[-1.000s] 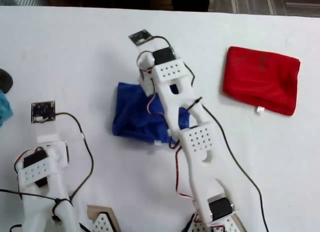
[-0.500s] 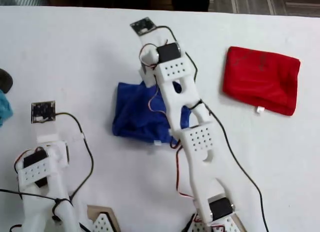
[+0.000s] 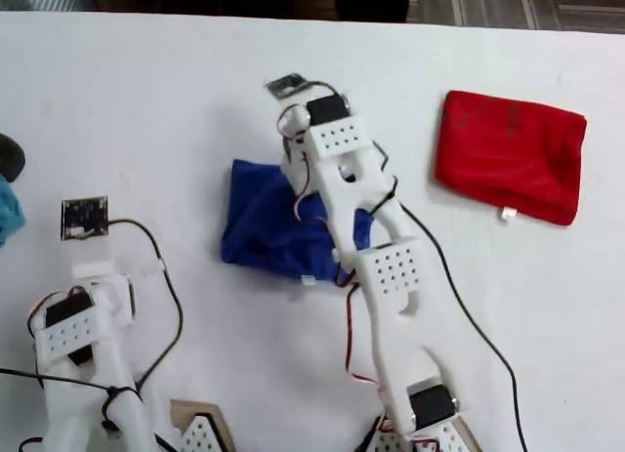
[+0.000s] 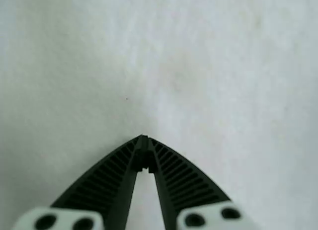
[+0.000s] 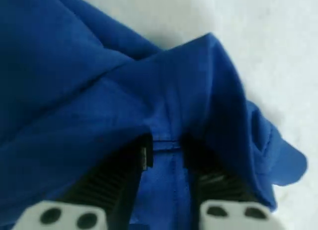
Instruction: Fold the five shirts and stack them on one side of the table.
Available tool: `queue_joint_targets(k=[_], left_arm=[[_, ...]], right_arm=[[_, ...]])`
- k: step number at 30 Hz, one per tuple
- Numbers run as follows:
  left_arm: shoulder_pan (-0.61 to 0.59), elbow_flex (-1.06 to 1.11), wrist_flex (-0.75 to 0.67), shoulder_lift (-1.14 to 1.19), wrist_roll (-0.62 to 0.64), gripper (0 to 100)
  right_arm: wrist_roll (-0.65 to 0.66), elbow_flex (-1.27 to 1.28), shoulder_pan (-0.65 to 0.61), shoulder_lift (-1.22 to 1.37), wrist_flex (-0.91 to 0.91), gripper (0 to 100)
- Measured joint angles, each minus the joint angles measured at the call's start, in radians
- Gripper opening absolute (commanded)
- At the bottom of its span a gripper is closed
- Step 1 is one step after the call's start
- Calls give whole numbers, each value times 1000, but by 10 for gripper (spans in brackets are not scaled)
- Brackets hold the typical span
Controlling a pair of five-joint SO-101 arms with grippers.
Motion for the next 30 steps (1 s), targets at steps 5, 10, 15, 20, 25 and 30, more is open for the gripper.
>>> queue_joint_targets(k=[5, 10, 15, 20, 25, 30], left_arm=[[0, 0, 0, 0, 0, 26], [0, 0, 0, 0, 0, 26], [-2, 0, 0, 0, 0, 26], [-2, 0, 0, 0, 0, 26], [-2, 0, 0, 0, 0, 26], [-2, 0, 0, 0, 0, 26]], right_arm=[[0, 8, 0, -5, 0, 148], [0, 11, 0, -5, 0, 148], [40, 12, 0, -23, 0, 148], [57, 12, 3, -29, 0, 149], [60, 12, 11, -29, 0, 149], [118, 12, 29, -29, 0, 149]])
